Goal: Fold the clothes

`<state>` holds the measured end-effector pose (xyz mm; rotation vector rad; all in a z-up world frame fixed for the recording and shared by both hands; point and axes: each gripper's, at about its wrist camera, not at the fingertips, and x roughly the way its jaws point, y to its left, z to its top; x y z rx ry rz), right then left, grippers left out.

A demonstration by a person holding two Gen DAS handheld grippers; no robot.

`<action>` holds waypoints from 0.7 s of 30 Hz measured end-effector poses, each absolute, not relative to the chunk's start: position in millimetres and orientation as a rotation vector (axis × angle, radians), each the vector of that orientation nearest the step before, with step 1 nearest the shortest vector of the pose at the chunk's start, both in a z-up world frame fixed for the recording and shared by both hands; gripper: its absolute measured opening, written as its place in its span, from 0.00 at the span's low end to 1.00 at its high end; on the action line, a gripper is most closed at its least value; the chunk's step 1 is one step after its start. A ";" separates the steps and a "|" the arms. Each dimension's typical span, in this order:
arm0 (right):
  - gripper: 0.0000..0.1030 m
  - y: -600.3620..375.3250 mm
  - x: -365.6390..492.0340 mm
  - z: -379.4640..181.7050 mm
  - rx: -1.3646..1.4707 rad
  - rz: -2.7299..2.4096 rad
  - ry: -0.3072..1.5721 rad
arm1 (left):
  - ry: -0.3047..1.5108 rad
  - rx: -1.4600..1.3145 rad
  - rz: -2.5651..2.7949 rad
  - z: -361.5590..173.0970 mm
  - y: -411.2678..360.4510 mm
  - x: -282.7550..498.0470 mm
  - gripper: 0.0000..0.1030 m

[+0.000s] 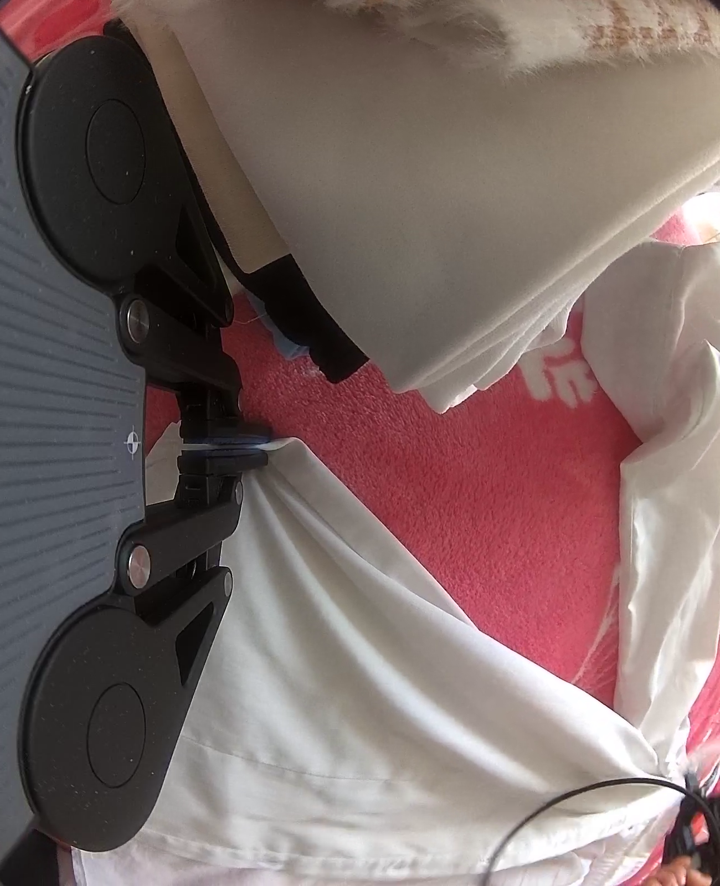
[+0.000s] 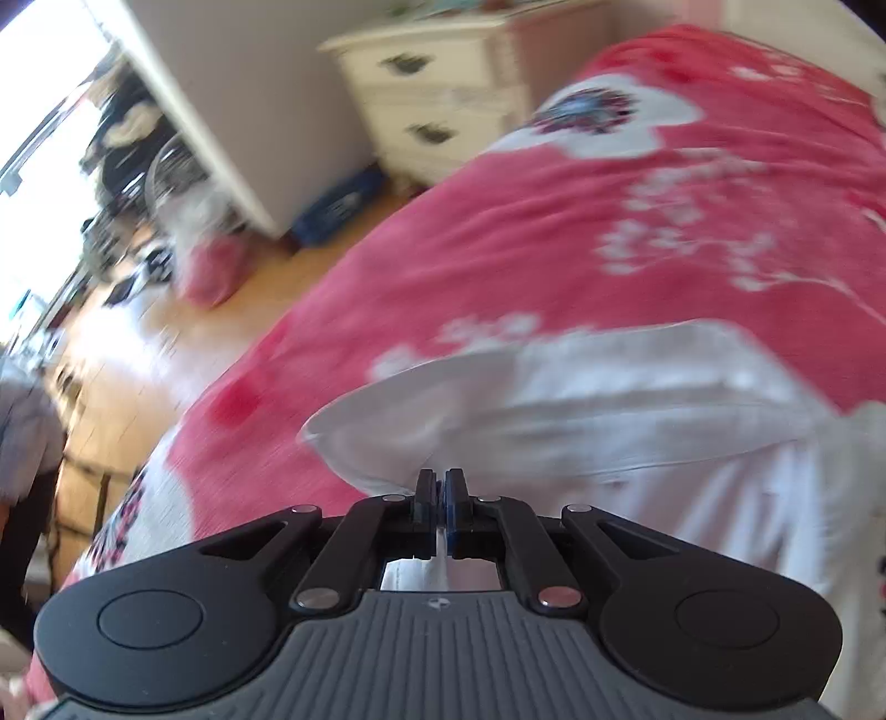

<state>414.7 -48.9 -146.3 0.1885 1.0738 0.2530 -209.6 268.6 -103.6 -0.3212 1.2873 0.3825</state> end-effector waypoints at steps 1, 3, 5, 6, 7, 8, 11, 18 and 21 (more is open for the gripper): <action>0.01 -60.9 417.0 -146.5 0.211 0.212 1.067 | 1.288 -0.321 0.381 -102.5 270.0 -212.4 0.01; 0.01 -86.6 420.1 -151.0 0.257 0.126 1.056 | 1.288 -0.323 0.378 -99.7 272.9 -218.4 0.01; 0.01 -111.7 420.0 -156.8 0.311 0.047 1.047 | 1.287 -0.325 0.376 -97.1 275.6 -224.9 0.01; 0.01 -123.5 418.3 -159.5 0.349 0.026 1.047 | 1.285 -0.326 0.374 -96.0 276.9 -228.2 0.01; 0.01 -133.8 415.1 -161.5 0.404 0.037 1.054 | 1.283 -0.327 0.373 -95.0 278.2 -231.3 0.01; 0.03 -142.1 410.3 -162.1 0.469 0.075 1.067 | 1.282 -0.329 0.372 -93.4 279.8 -235.0 0.01; 0.18 -145.6 390.0 -159.3 0.549 0.210 1.135 | 1.277 -0.337 0.371 -88.4 284.3 -246.3 0.01; 0.41 -126.4 325.5 -172.4 0.425 0.368 1.295 | 1.254 -0.364 0.375 -77.2 295.0 -274.7 0.01; 0.40 -127.7 300.3 -189.1 0.459 0.425 1.321 | 1.229 -0.371 0.354 -73.0 301.0 -290.6 0.01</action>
